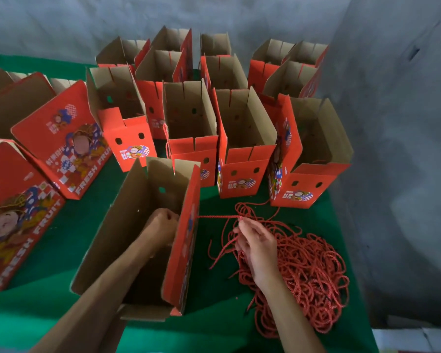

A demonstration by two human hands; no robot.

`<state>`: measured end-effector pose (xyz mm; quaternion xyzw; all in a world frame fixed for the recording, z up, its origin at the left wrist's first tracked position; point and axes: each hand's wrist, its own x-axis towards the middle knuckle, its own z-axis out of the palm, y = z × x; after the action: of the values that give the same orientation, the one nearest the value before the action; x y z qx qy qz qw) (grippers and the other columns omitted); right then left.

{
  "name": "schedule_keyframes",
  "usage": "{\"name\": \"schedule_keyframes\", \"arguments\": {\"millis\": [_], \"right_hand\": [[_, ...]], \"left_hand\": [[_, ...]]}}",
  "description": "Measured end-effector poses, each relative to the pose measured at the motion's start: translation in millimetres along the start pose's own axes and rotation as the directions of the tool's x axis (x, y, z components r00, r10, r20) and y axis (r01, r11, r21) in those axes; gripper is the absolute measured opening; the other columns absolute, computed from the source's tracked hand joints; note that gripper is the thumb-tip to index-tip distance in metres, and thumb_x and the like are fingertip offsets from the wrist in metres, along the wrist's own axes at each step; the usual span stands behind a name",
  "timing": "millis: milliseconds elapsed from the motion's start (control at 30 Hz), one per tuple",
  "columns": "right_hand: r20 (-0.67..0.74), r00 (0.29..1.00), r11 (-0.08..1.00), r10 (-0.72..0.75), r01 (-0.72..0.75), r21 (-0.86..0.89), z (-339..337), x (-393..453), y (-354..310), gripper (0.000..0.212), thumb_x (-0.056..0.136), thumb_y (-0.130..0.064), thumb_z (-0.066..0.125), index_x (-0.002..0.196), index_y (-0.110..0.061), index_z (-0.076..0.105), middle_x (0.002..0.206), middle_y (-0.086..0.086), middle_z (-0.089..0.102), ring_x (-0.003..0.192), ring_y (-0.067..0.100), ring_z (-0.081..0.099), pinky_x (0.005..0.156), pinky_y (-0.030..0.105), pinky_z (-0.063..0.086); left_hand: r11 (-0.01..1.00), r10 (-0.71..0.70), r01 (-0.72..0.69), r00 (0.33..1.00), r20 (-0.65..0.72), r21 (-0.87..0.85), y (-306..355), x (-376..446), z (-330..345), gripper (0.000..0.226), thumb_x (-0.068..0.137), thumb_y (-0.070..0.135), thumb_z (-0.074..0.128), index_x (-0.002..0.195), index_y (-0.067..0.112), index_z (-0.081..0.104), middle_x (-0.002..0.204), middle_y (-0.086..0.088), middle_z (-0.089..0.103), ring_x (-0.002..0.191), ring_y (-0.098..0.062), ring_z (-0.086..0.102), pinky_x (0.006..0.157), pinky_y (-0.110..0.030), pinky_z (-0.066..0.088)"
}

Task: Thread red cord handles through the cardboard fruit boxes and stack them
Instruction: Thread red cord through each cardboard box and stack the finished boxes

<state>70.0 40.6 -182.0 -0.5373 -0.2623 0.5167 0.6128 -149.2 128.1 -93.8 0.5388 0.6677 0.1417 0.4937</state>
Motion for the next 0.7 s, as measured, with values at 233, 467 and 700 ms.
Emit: {"name": "schedule_keyframes", "arguments": {"millis": [233, 467, 700], "right_hand": [[-0.136, 0.984, 0.869, 0.113, -0.164, -0.468, -18, -2, 40, 0.022, 0.100, -0.005, 0.065, 0.122, -0.010, 0.063, 0.126, 0.009, 0.066, 0.082, 0.022, 0.069, 0.077, 0.039, 0.059], [0.231, 0.951, 0.472, 0.207, 0.110, -0.875, 10, -18, 86, 0.027, 0.102, -0.030, 0.064, 0.128, -0.023, 0.068, 0.133, -0.005, 0.059, 0.112, 0.009, 0.063, 0.099, 0.025, 0.051], [0.216, 0.957, 0.036, 0.193, 0.213, -0.976, 23, -24, 116, 0.026, 0.107, -0.035, 0.044, 0.126, -0.023, 0.059, 0.136, -0.001, 0.054, 0.115, 0.021, 0.062, 0.092, 0.035, 0.051]], "left_hand": [[0.990, 0.009, 0.023, 0.974, 0.227, -0.136, 5, -35, -9, 0.059, 0.102, 0.060, 0.030, 0.136, 0.016, 0.050, 0.124, -0.016, 0.065, 0.110, -0.032, 0.067, 0.083, -0.048, 0.058], [0.963, 0.054, 0.051, 0.925, 0.375, -0.264, -2, -45, -21, 0.061, 0.074, 0.096, 0.030, 0.113, 0.056, 0.054, 0.126, 0.002, 0.066, 0.114, -0.024, 0.068, 0.089, -0.049, 0.058], [0.984, 0.065, 0.025, 0.874, 0.481, -0.178, -15, -57, -25, 0.058, 0.078, 0.076, 0.062, 0.127, 0.044, 0.057, 0.117, 0.008, 0.074, 0.105, -0.016, 0.073, 0.082, -0.035, 0.063]]}}
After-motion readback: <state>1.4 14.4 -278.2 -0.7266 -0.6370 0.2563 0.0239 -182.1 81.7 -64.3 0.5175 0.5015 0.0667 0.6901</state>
